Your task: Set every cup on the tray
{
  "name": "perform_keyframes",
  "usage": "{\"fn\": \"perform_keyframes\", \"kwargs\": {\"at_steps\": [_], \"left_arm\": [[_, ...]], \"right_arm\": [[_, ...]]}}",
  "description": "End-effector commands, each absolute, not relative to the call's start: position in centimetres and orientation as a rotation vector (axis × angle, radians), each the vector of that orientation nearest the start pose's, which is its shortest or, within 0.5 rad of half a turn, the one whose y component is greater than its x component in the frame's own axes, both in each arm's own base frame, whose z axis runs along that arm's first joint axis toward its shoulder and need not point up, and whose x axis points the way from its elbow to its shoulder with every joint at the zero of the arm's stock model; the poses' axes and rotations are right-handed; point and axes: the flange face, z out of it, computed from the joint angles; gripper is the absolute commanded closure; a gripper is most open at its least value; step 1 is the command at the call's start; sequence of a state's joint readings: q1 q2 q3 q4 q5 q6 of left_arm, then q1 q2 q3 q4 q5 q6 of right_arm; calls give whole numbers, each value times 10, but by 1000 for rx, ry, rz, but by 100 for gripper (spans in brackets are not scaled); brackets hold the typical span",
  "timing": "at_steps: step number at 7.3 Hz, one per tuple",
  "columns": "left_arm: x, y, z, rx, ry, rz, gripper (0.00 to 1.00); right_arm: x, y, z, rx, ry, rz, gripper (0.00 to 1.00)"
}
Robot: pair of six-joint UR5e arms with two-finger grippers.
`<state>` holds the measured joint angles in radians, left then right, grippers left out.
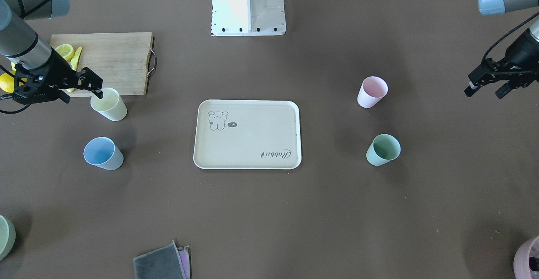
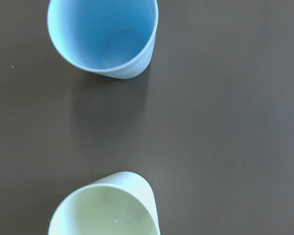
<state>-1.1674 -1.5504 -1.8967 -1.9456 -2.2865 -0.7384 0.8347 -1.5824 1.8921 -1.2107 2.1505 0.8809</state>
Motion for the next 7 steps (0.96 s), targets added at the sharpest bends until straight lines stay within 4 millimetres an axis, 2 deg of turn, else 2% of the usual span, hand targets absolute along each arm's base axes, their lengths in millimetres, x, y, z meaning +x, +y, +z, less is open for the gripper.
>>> {"fn": "perform_keyframes", "kwargs": {"at_steps": [1, 2, 3, 4, 5, 7], "left_arm": [[147, -471, 455, 169, 940, -38, 2], [151, -469, 452, 167, 944, -32, 2], [153, -471, 447, 174, 948, -27, 2], [156, -473, 444, 177, 951, -24, 2], [159, -473, 442, 172, 954, -25, 2], [162, -477, 431, 182, 967, -32, 3]], "right_arm": [[-291, -417, 479, 30, -840, -79, 0], [-294, -417, 484, 22, -835, -82, 15], [-298, -416, 483, 19, -835, -88, 80], [-304, -422, 474, 21, -849, -94, 100], [-308, -426, 467, 25, -856, -97, 100], [-283, -445, 449, 9, -927, -69, 100]]}}
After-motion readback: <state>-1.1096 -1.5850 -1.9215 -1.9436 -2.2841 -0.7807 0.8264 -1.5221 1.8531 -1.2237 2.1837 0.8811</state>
